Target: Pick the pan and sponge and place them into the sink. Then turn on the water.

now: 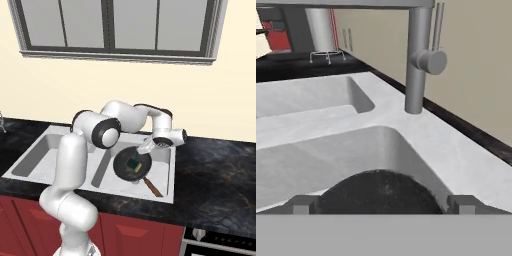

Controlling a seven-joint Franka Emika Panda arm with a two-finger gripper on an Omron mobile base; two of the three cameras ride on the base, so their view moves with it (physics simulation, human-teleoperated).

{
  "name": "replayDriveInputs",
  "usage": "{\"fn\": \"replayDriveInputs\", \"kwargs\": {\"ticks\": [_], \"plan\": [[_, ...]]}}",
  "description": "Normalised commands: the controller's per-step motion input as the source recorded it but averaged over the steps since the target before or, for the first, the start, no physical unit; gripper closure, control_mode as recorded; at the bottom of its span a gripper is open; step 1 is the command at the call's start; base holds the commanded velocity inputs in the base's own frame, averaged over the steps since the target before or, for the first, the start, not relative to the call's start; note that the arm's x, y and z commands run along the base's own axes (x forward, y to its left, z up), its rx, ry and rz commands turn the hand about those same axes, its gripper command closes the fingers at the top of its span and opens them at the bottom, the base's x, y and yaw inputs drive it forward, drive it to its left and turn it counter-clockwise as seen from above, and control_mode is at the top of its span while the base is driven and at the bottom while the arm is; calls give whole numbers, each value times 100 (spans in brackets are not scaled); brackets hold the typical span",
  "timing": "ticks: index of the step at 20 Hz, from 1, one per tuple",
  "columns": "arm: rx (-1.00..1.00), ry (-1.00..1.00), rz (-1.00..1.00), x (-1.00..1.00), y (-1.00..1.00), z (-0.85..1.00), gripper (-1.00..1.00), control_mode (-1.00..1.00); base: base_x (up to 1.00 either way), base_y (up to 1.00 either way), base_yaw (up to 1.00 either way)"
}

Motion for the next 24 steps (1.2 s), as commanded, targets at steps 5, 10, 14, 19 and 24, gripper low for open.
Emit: {"fn": "replayDriveInputs", "kwargs": {"ticks": [5, 10, 14, 19, 24], "plan": [[0, -15, -14, 0, 17, 0, -100, -100, 0, 0, 0], [0, -12, -12, 4, 23, 0, -100, -100, 0, 0, 0], [4, -7, -6, 6, 21, 0, -100, -100, 0, 0, 0], [9, -3, -1, 14, 16, 1, -100, -100, 0, 0, 0], [9, -2, 0, 17, 12, 1, -100, -100, 0, 0, 0]]}}
